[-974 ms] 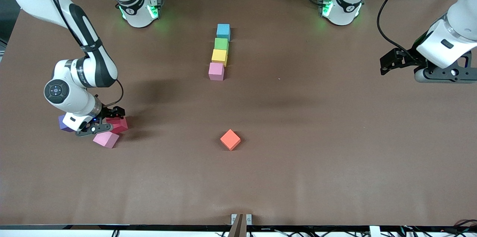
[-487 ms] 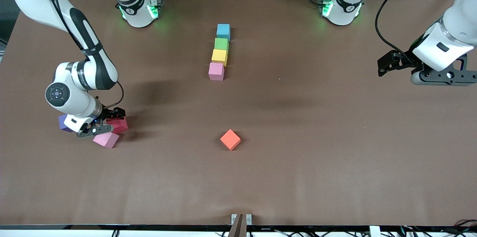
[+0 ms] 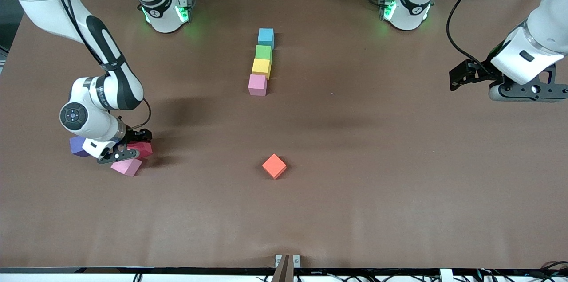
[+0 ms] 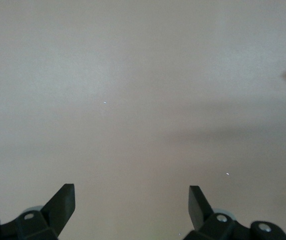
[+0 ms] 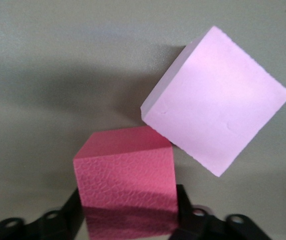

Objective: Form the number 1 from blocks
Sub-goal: 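Lower and close the right gripper on the red cube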

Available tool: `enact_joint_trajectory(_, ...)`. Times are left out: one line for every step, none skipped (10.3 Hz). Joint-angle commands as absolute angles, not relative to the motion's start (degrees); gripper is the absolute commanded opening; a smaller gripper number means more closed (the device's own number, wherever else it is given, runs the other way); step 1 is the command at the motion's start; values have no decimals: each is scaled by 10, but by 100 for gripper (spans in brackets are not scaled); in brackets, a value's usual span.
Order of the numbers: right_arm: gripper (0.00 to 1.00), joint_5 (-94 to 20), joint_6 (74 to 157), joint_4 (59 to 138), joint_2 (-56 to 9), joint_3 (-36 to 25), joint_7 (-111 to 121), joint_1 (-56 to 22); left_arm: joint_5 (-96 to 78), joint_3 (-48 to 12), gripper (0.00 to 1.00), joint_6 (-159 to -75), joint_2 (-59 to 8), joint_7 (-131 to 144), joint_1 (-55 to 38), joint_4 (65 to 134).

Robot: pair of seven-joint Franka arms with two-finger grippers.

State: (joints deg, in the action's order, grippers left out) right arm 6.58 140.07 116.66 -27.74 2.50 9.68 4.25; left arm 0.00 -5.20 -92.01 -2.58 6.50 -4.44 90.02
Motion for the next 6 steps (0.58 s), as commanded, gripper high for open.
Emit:
enact_joint_trajectory(5, 48, 1399, 1146, -287, 22, 103, 34, -4, -54, 100, -918, -30, 51, -43, 892)
enact_joint_trajectory(0, 35, 1393, 1137, -285, 22, 104, 33, -4, -54, 100, -918, -30, 50, -43, 892)
enact_joint_trajectory(0, 34, 1391, 1135, -273, 22, 96, 33, -4, -54, 100, -918, -30, 51, -43, 892)
enact_joint_trajectory(0, 34, 1380, 1135, -259, 23, 65, 25, -4, -54, 100, -918, -30, 51, -43, 892)
enact_joint_trajectory(0, 34, 1351, 1132, -247, 24, 21, 12, -4, -54, 100, -918, -30, 51, -43, 892)
enact_joint_trajectory(0, 33, 1345, 1132, -235, 28, -27, -7, -4, -54, 100, -918, -30, 51, -43, 892)
